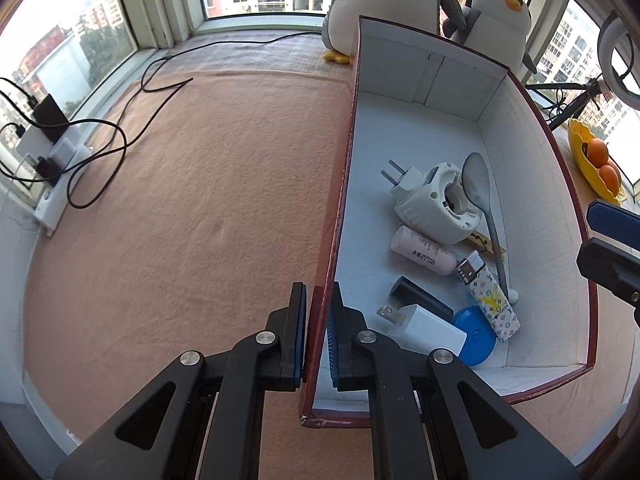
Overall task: Organize rigid objects
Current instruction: 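Carry the lighter into the box and release it with the right tool, then move the right tool back out and grasp the blue phone stand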
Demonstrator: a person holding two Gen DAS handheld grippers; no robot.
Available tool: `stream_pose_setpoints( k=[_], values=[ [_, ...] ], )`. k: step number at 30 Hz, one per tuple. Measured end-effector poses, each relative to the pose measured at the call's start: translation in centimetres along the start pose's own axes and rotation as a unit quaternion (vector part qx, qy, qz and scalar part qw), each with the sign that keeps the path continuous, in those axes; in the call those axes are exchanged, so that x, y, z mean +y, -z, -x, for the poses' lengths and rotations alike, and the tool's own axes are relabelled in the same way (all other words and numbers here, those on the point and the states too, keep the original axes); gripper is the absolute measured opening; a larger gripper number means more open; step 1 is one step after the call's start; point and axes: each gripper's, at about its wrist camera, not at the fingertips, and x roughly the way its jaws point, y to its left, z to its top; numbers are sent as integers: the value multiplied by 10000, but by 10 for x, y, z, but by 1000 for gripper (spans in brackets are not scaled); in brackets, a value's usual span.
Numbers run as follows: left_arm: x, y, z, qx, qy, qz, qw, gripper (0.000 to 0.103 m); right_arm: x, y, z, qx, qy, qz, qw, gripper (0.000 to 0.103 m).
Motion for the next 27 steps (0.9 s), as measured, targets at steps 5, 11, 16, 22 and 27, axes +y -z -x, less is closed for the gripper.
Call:
stream_pose_setpoints(
  k=[5,11,16,22,27],
  values=[
    [0,0,0,14,-2,-39,10000,8,-6,1,4,-44,-10,-122,9999,38],
    [-1,0,0,21,2,-77,10000,8,-23,6,13,-109,59,-339,9993,39],
    [-1,0,-1,34,1,-108,9999,8,-50,19,25,-147,182,-602,9979,39],
    [-4,-2,-2,64,-16,-192,9998,8,-90,40,32,-66,346,-1050,9939,39],
    [-6,-3,-3,96,-42,-311,9995,8,-115,62,30,70,461,-1357,9896,40]
  ],
)
